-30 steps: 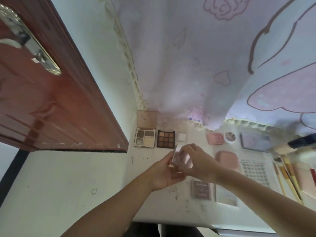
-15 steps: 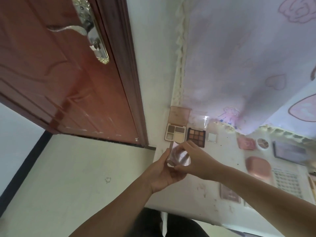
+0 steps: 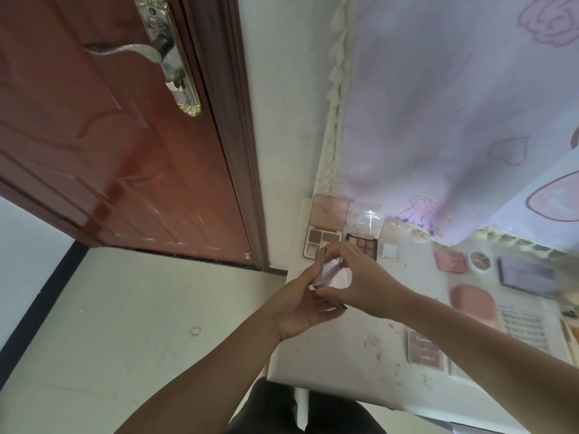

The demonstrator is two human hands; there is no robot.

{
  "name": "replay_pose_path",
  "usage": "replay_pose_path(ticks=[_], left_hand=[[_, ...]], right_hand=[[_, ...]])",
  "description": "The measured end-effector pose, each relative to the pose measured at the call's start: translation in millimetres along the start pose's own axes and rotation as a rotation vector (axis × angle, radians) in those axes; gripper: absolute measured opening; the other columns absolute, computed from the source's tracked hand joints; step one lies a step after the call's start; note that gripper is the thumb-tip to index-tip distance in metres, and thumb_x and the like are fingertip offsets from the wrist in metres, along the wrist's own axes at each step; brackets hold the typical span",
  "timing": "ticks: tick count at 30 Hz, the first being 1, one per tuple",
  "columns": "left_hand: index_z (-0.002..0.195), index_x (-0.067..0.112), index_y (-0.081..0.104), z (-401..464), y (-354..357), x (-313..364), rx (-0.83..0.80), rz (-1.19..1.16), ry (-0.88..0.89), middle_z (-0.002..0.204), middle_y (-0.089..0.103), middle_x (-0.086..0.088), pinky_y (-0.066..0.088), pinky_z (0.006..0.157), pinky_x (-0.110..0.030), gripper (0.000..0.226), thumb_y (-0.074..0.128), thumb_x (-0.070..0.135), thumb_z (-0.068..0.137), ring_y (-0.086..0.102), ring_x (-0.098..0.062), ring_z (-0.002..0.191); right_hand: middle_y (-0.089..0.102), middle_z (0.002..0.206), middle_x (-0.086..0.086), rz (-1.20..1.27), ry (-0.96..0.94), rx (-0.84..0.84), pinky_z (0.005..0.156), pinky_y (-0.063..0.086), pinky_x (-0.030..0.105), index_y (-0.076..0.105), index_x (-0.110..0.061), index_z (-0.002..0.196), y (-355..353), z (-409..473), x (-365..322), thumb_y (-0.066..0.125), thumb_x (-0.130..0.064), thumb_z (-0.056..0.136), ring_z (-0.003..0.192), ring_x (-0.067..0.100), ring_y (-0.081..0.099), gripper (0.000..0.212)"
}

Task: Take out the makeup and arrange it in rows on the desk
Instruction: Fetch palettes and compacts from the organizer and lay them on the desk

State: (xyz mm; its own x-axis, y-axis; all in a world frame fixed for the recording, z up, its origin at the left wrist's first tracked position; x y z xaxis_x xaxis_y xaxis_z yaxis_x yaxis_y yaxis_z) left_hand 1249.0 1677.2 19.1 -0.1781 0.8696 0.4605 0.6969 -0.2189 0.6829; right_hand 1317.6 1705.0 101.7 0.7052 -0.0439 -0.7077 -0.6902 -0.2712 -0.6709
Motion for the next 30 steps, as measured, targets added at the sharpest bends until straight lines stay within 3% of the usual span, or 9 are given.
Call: replay_pose_path(ticks=[3, 6, 9, 13, 16, 20, 23, 26, 30], left_hand=[[0.129, 0.015, 0.057, 1, -3, 1, 0.028, 0.034, -0.004, 0.128, 0.057, -0.020, 0.053, 0.083, -0.039, 0.062, 0.062, 0.049, 0.077, 0.062, -0.030, 0.102], [0.125, 0.010, 0.058, -1, -6, -3, 0.035, 0.030, -0.045, 0.110, 0.060, -0.018, 0.053, 0.076, -0.036, 0.054, 0.056, 0.047, 0.087, 0.061, -0.026, 0.088], [0.125, 0.009, 0.059, -5, -7, -15, -0.006, -0.005, -0.121, 0.108, 0.061, -0.016, 0.052, 0.082, -0.035, 0.053, 0.055, 0.047, 0.089, 0.060, -0.026, 0.092], [0.128, 0.005, 0.057, -16, -11, -37, -0.085, -0.147, -0.227, 0.120, 0.056, -0.020, 0.048, 0.092, -0.040, 0.060, 0.065, 0.044, 0.084, 0.056, -0.031, 0.104], [0.125, 0.007, 0.061, -20, -31, -47, -0.023, -0.193, -0.254, 0.125, 0.056, -0.021, 0.052, 0.090, -0.043, 0.053, 0.056, 0.044, 0.087, 0.060, -0.034, 0.104], [0.120, 0.004, 0.064, -20, -53, -50, 0.108, -0.249, -0.217, 0.123, 0.059, -0.024, 0.051, 0.090, -0.050, 0.046, 0.049, 0.037, 0.091, 0.062, -0.038, 0.104], [0.113, 0.000, 0.062, -15, -71, -44, 0.246, -0.284, -0.119, 0.112, 0.065, -0.023, 0.053, 0.084, -0.051, 0.032, 0.052, 0.023, 0.092, 0.066, -0.037, 0.095], [0.107, 0.001, 0.062, -13, -83, -40, 0.333, -0.304, -0.061, 0.103, 0.067, -0.021, 0.056, 0.079, -0.046, 0.023, 0.050, 0.015, 0.094, 0.068, -0.034, 0.087], [0.105, 0.006, 0.064, -15, -98, -28, 0.507, 0.087, 0.013, 0.092, 0.065, -0.010, 0.050, 0.076, -0.029, 0.022, 0.045, 0.012, 0.095, 0.061, -0.019, 0.084]], right_hand=[[0.049, 0.108, -0.025, 0.056, -0.023, 0.019, 0.093, 0.047, 0.026, 0.047, -0.039, 0.101, -4, -3, 0, 0.074, -0.043, 0.072, 0.104, 0.000, 0.049, 0.039], [0.053, 0.108, -0.022, 0.153, -0.015, 0.005, 0.098, 0.045, 0.025, 0.050, -0.035, 0.105, -6, -6, 6, 0.073, -0.040, 0.072, 0.106, 0.001, 0.052, 0.040], [0.057, 0.109, -0.019, 0.228, 0.042, -0.126, 0.098, 0.045, 0.023, 0.052, -0.030, 0.108, 0, -5, 15, 0.073, -0.030, 0.078, 0.109, -0.001, 0.054, 0.036], [0.067, 0.087, -0.013, 0.386, 0.196, -0.293, 0.070, 0.047, 0.017, 0.064, -0.021, 0.097, 3, 6, 31, 0.060, -0.026, 0.090, 0.084, 0.007, 0.063, 0.009], [0.063, 0.060, -0.011, 0.476, 0.350, -0.234, 0.053, 0.044, 0.014, 0.066, -0.015, 0.082, 2, 21, 57, 0.055, -0.022, 0.094, 0.057, 0.004, 0.058, 0.018], [0.063, 0.076, 0.001, 0.313, 0.428, -0.196, 0.064, 0.051, 0.023, 0.064, -0.019, 0.078, 18, 45, 73, 0.056, -0.032, 0.092, 0.079, 0.019, 0.061, 0.021], [0.044, 0.060, -0.003, 0.149, 0.343, -0.194, 0.054, 0.033, 0.017, 0.051, -0.021, 0.062, 27, 66, 60, 0.051, -0.032, 0.095, 0.057, 0.010, 0.043, 0.035], [0.041, 0.060, -0.004, -0.019, 0.259, -0.183, 0.054, 0.028, 0.017, 0.045, -0.021, 0.057, 30, 83, 48, 0.048, -0.028, 0.097, 0.054, 0.007, 0.038, 0.041], [0.041, 0.058, -0.003, -0.100, 0.221, -0.199, 0.056, 0.030, 0.017, 0.042, -0.018, 0.055, 37, 95, 49, 0.047, -0.026, 0.097, 0.053, 0.008, 0.039, 0.043]])
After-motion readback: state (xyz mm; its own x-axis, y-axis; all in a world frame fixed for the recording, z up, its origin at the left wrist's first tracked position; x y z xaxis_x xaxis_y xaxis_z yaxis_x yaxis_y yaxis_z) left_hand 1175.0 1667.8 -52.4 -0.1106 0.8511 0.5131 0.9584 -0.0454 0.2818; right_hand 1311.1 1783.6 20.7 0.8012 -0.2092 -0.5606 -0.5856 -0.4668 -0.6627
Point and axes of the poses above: each hand's wrist, its own z-axis towards the middle knuckle, its own y-axis out of the palm, x = y × z, the point moved 10 cm from there along z, towards the middle knuckle
